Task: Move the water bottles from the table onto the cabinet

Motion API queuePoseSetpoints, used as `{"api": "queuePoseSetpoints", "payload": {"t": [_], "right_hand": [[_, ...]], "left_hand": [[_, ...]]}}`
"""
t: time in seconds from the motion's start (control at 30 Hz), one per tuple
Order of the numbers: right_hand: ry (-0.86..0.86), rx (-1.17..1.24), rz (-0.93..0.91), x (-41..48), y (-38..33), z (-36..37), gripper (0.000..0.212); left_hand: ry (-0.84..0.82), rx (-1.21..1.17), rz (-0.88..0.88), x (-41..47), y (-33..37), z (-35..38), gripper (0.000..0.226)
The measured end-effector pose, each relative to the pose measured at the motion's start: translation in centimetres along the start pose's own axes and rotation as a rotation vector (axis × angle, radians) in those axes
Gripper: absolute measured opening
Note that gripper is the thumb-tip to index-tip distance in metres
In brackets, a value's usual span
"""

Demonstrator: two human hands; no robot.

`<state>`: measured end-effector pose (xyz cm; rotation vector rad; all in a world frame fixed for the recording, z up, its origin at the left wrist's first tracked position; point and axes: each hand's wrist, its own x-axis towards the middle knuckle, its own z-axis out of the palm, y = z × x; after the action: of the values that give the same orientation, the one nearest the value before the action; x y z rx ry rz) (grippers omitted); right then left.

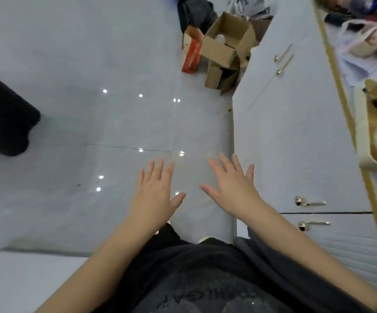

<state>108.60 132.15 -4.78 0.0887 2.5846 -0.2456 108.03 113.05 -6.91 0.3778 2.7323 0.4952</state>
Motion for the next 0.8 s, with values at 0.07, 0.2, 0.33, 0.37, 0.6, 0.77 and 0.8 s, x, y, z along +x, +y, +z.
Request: {"api": "queuePoseSetpoints", "payload": {"t": [0.07,0.2,0.33,0.37,0.6,0.77,0.8], "right_hand": [[-0.033,-0.060,-0.054,1.5,-2.7,0.0,0.072],[-0.096,-0.145,-0.158,4.3,-7.6,0.0,0.071],[-0.169,-0.219,-0.284,6.6,-11.7,0.3,0.071],[-0.185,-0.239,-0.323,7.2,-12.7,0.3,0.071],[-0.283,-0.466,-0.630,12.8,-20.6,0.6,0.073],[-0.335,-0.631,-0.837,17.9,-25.3,-0.8,0.074],[-0.336,-0.664,-0.872,18.9,-26.1,-1.1,0.075]], "left_hand": [[0.017,-0.050,-0.106,-0.6,-2.4,-0.5,0.079],[0.036,-0.116,-0.281,-1.9,-6.3,-1.2,0.080],[0.002,-0.141,-0.455,-3.5,-9.0,-1.3,0.081],[-0.008,-0.144,-0.494,-3.9,-9.6,-1.3,0.081],[-0.028,-0.240,-0.824,-4.4,-13.2,-1.9,0.080],[0.019,-0.342,-1.018,-1.0,-15.6,-4.0,0.079],[0.035,-0.361,-1.044,-0.1,-15.9,-4.4,0.079]]}}
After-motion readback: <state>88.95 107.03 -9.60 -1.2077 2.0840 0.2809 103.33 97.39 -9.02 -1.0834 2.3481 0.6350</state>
